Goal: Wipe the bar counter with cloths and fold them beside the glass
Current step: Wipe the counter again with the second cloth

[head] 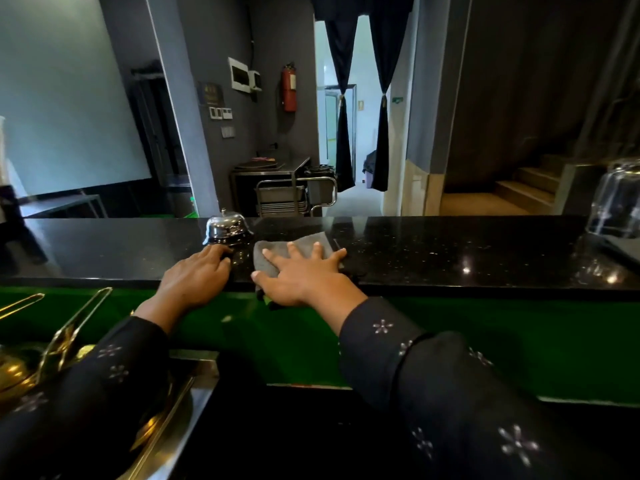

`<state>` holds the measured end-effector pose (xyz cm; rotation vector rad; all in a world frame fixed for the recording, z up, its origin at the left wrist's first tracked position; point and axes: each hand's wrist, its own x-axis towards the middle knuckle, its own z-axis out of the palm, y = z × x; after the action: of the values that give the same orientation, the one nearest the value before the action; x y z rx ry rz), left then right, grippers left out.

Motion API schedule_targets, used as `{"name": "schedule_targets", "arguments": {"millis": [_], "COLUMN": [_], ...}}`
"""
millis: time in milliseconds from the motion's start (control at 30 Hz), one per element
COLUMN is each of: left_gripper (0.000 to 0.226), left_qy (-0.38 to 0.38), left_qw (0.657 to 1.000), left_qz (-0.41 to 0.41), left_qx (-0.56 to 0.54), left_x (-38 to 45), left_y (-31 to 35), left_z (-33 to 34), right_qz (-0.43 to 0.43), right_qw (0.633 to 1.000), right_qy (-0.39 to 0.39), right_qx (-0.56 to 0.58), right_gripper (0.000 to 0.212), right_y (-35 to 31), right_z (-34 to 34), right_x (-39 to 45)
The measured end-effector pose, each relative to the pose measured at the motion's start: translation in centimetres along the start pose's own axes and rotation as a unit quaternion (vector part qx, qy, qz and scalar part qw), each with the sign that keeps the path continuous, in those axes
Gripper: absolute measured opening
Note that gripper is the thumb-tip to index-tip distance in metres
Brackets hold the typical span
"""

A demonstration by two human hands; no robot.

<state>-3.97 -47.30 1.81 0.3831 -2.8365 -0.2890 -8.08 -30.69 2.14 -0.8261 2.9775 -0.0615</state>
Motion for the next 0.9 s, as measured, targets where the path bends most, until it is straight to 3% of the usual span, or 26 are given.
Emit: {"name": "schedule_targets", "arguments": {"millis": [133, 400, 533, 633, 767, 833, 900], "left_gripper": [0.042, 0.037, 0.028, 0.021, 0.034, 0.047, 0.051], "left_qy": [-0.002, -0.019, 0.061, 0.029, -0.018, -0.070, -0.112], "left_qw": [1.000, 1.000, 0.983, 0.949, 0.938, 0.945, 0.944], "left_qz": [0.005, 0.000, 0.135, 0.247, 0.332, 0.315, 0.309], "left_qx": [0.008, -0.008, -0.110, -0.195, -0.101, -0.049, -0.029], "left_x": [-0.1, -0.5, -2.9, -5.4, -5.1, -4.1, -3.6], "left_y": [-0.1, 2.2, 11.0, 20.3, 30.0, 32.7, 33.9], "left_z": [-0.1, -0.7, -1.2, -1.1, 2.2, 4.3, 6.2], "right_qz": [-0.007, 0.173, 0.153, 0.104, 0.048, 0.077, 0.116], "right_qw": [1.000, 0.983, 0.985, 0.977, 0.935, 0.926, 0.946], "right_qy": [0.002, 0.022, 0.030, 0.135, 0.250, 0.252, 0.200], "right_qx": [0.030, 0.054, 0.078, 0.129, 0.245, 0.270, 0.227], "right_gripper": [0.063, 0.061, 0.058, 0.041, 0.028, 0.031, 0.035], "right_y": [5.6, 21.2, 21.8, 23.4, 27.9, 30.2, 32.7], "right_z": [-0.3, -1.2, -1.6, -1.8, -1.9, -2.2, -2.2], "right_x": [-1.7, -8.4, -9.0, -10.0, -10.9, -11.2, -11.3]}}
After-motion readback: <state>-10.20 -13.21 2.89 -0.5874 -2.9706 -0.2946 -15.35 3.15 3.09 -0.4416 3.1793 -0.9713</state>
